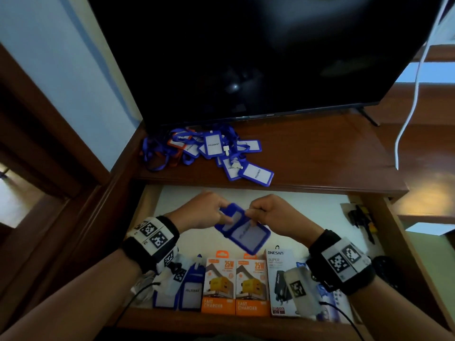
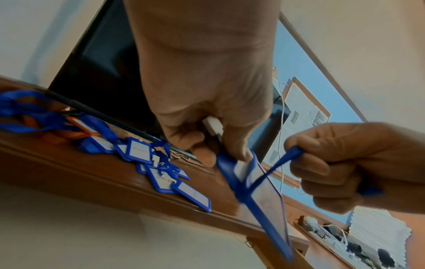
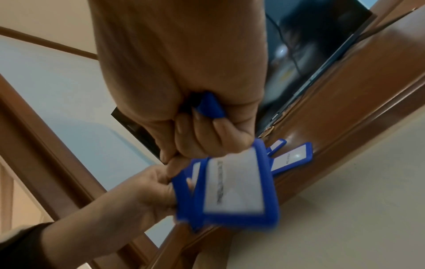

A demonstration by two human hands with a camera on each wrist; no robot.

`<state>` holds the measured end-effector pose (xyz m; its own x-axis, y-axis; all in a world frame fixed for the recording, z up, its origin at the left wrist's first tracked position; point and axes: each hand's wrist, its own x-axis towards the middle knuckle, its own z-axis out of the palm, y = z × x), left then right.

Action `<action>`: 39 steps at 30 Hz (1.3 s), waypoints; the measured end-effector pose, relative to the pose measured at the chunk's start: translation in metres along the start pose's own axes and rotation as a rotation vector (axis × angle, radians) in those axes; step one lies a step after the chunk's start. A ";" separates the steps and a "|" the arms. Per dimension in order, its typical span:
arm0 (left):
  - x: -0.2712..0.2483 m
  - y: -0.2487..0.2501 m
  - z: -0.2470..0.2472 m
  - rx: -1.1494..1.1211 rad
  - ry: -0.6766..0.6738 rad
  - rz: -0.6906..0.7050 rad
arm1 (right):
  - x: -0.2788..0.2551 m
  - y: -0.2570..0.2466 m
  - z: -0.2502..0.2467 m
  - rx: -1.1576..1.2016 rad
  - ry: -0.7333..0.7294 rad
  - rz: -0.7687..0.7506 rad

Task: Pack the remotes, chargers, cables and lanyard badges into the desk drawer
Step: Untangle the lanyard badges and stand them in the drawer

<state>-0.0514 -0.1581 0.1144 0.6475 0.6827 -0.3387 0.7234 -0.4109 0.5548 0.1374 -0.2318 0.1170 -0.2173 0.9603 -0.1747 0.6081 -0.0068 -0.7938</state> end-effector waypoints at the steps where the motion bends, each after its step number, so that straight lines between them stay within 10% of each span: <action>1: -0.003 -0.002 0.000 -0.040 -0.070 0.012 | 0.001 0.002 0.001 0.029 -0.008 -0.005; 15: -0.025 -0.027 0.004 -0.968 0.139 0.053 | 0.027 0.012 0.041 0.946 0.020 -0.014; 27: -0.019 -0.040 0.020 -1.184 0.425 0.028 | 0.042 0.001 0.068 0.943 -0.028 0.038; 39: -0.021 -0.092 0.018 -1.080 0.393 -0.179 | 0.079 0.026 0.062 0.530 -0.129 0.175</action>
<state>-0.1272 -0.1461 0.0570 0.3006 0.8971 -0.3239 0.0933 0.3103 0.9460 0.0886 -0.1737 0.0463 -0.2594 0.8910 -0.3726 0.1844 -0.3330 -0.9247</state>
